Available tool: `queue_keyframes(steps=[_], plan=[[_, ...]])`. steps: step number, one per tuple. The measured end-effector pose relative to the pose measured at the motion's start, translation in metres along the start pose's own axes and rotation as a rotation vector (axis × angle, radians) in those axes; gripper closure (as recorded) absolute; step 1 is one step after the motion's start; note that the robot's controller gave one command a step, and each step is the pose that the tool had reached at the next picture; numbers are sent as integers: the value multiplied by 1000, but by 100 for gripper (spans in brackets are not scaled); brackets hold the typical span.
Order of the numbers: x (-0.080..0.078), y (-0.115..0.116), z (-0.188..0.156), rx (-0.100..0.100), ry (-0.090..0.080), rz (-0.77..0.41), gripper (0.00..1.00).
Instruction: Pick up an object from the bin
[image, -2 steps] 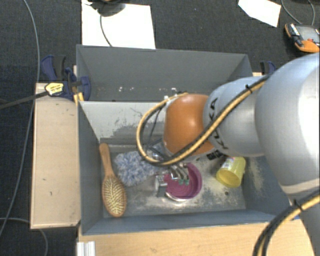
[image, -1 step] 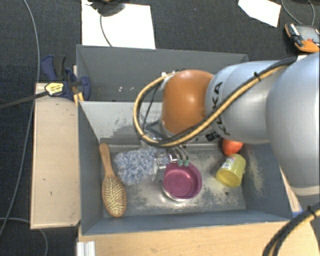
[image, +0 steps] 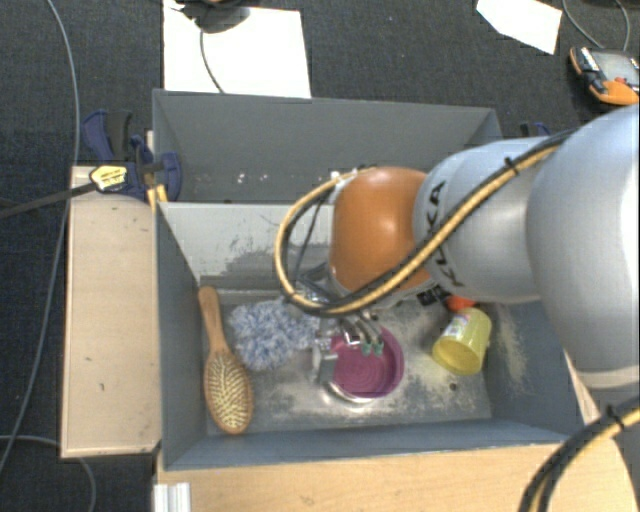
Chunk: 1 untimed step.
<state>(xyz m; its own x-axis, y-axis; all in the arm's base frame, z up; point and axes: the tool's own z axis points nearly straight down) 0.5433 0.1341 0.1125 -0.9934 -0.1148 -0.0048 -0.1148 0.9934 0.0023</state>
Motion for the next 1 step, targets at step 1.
queue_keyframes(steps=[1], plan=[[-25,14,42,-3,-13,26,0]])
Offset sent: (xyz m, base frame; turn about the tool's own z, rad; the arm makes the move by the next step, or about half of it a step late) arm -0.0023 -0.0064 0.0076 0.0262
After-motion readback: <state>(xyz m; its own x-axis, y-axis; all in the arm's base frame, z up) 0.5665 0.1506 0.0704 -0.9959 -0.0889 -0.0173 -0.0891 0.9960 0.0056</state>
